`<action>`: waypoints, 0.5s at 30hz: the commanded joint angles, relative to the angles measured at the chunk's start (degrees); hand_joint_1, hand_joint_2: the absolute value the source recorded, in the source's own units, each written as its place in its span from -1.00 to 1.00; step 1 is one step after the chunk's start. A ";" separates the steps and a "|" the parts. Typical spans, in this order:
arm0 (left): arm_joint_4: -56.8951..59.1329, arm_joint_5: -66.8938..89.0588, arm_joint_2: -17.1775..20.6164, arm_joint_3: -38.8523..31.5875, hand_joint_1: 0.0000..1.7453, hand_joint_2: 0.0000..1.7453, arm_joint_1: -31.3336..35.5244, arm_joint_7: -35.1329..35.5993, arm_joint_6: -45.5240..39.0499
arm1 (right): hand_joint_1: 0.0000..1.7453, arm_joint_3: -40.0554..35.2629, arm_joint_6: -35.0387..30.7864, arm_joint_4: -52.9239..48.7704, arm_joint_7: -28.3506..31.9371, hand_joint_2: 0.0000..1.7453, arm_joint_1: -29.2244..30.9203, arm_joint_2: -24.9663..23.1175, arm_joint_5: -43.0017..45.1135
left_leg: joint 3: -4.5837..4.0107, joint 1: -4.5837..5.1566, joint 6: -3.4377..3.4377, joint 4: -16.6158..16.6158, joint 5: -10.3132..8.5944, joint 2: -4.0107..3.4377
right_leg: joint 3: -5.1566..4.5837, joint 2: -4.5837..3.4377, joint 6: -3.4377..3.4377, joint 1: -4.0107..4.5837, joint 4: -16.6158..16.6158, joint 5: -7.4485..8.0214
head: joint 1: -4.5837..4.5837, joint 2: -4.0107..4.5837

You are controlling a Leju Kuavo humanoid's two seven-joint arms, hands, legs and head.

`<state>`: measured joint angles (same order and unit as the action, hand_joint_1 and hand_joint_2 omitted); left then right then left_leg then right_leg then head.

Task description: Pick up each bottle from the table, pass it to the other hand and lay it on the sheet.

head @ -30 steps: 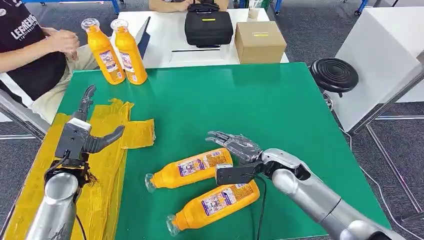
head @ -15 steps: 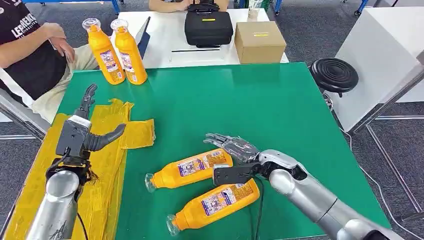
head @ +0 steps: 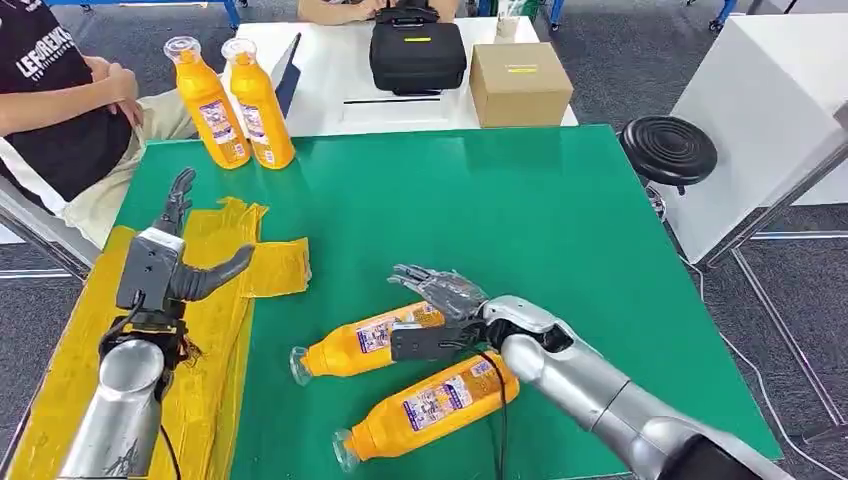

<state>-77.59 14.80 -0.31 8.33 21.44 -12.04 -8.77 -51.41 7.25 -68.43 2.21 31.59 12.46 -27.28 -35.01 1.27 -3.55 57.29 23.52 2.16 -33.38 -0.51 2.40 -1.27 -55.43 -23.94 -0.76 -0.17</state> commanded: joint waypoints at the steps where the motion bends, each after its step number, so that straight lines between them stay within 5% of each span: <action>1: 2.78 -0.06 -0.57 0.21 -1.00 1.00 1.12 0.46 -0.15 | -1.00 -5.16 -1.69 9.20 -1.28 1.00 3.21 -3.38 -1.08 | 0.25 -0.13 0.26 0.03 0.13 -0.21 | 0.29 -0.03 -0.15 0.15 0.08 -0.08 | 0.00 0.00; 15: 3.48 -0.25 -0.84 0.49 -1.00 1.00 1.21 0.58 0.12 | -1.00 -5.09 -2.11 11.56 -2.25 1.00 1.42 -3.76 -2.48 | 0.21 -0.12 0.25 0.00 0.09 -0.12 | 0.27 0.06 -0.14 0.14 0.10 -0.07 | 0.00 0.00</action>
<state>-77.59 14.78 -0.79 8.33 21.08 -11.80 -8.90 -53.94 5.29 -61.74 0.15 31.41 9.38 -29.68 -35.01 1.27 -3.55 57.30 23.52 2.17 -33.39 -0.51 2.40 -1.27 -55.42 -23.94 -0.76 -0.17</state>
